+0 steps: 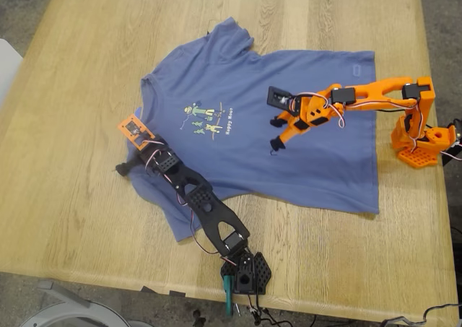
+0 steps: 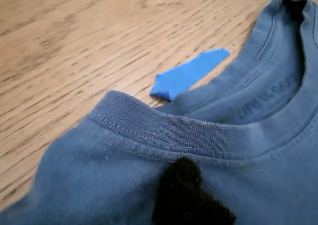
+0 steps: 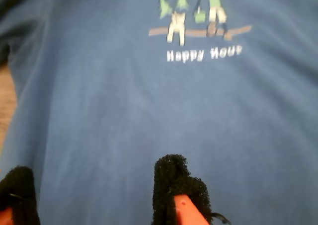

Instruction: Fold a T-shirt

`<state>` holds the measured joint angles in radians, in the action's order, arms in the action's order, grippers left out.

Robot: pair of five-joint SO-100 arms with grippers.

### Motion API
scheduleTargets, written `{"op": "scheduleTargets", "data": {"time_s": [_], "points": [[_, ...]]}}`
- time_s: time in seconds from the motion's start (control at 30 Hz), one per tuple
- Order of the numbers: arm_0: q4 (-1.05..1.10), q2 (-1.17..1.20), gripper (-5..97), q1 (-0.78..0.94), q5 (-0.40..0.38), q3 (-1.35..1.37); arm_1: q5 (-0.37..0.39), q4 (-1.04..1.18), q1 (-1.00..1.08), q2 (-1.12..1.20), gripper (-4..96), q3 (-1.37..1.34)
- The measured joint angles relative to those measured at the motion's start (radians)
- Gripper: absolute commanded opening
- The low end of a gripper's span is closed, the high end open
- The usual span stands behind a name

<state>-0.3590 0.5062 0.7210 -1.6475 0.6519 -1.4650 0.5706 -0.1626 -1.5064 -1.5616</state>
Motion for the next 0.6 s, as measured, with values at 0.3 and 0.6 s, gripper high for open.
{"op": "scheduleTargets", "data": {"time_s": [0.3, 0.6], "points": [[-0.488, -0.451, 42, 0.0, 0.0, -0.87, 0.011, 0.034, 0.023, -0.143, 35.1, -0.201], [-0.692, -0.449, 5, 0.005, -0.058, -0.945, 0.021, -0.049, 0.003, -0.146, 34.1, -0.305]]}}
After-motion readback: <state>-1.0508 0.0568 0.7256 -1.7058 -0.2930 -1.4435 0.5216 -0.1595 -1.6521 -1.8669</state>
